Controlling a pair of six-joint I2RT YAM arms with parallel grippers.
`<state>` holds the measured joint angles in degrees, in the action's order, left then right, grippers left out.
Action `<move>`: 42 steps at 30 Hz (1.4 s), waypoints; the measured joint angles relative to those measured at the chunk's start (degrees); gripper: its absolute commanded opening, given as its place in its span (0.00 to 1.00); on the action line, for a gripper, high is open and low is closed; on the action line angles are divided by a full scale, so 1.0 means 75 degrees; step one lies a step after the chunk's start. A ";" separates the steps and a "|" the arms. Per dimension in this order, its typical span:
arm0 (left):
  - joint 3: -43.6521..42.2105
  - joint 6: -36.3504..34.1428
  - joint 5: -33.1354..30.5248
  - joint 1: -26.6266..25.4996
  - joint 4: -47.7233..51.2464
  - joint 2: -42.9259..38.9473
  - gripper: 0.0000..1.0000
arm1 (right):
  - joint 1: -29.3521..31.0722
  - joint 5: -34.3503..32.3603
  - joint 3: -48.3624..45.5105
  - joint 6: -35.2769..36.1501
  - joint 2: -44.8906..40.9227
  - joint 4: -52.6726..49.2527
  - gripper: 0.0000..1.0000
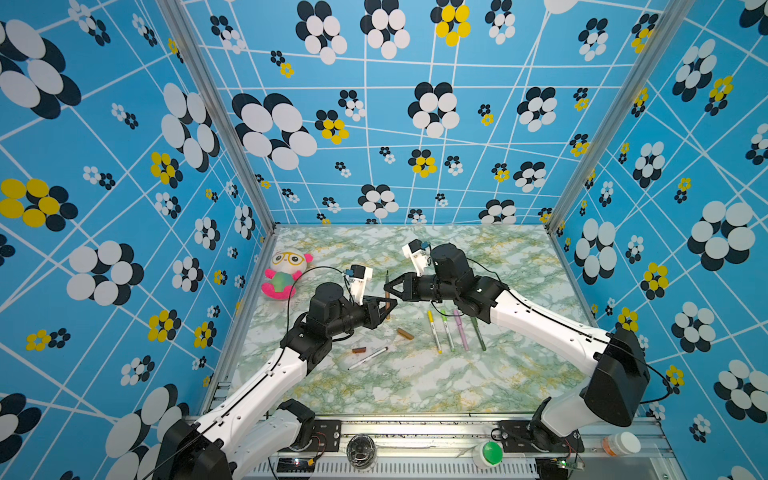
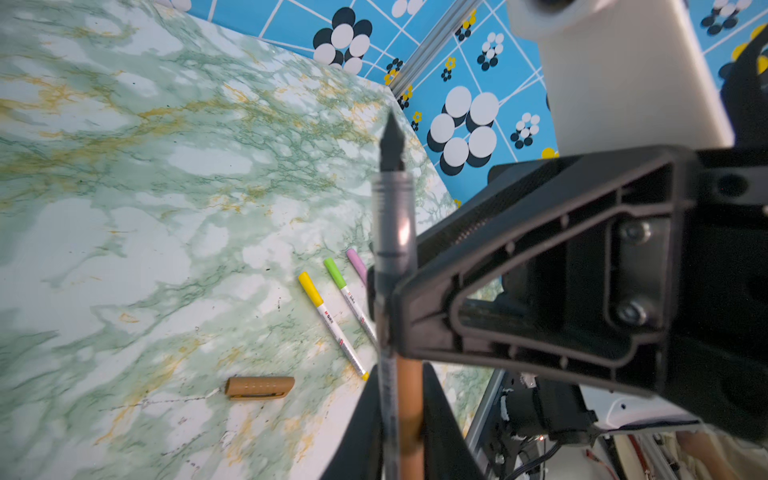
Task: Insert the pens into the pen caps
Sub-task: 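Close the left gripper on the tan pen while the right gripper releases it, then move the right gripper down to the tan cap and grasp it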
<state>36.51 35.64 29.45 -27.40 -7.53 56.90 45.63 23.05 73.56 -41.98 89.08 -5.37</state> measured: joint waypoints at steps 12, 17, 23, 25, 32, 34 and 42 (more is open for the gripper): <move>0.0000 -0.0087 -0.0303 -0.0029 0.0198 -0.0038 0.00 | 0.0017 -0.0117 0.0000 0.0315 0.0000 -0.0230 0.31; -0.0003 -0.0096 -0.1122 0.0128 0.0871 -0.0277 0.00 | 0.0052 -0.0458 0.0026 0.0766 -0.0003 -0.1055 0.41; -0.0166 0.0038 -0.2090 0.0740 0.1644 -0.0787 0.00 | 0.0052 -0.0664 -0.0082 0.0880 0.0064 -0.2020 0.59; -0.0323 0.0108 -0.2259 0.0930 0.1751 -0.0976 0.00 | 0.0061 -0.0562 -0.0318 0.0714 0.0169 -0.1999 0.61; -0.0650 0.0192 -0.2358 0.1256 0.1874 -0.1212 0.00 | 0.0192 0.0076 -0.1000 -0.0105 0.1437 -0.1795 0.67; -0.0662 0.0189 -0.2343 0.1297 0.1874 -0.1233 0.00 | 0.0233 0.0291 -0.1000 -0.0271 0.1781 -0.1682 0.68; -0.0813 0.0166 -0.2326 0.1463 0.1932 -0.1620 0.00 | 0.0297 0.0603 -0.0787 -0.0568 0.2401 -0.1778 0.68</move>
<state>30.41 36.88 12.01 -16.43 6.96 44.75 47.86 27.57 67.66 -46.24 107.09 -18.70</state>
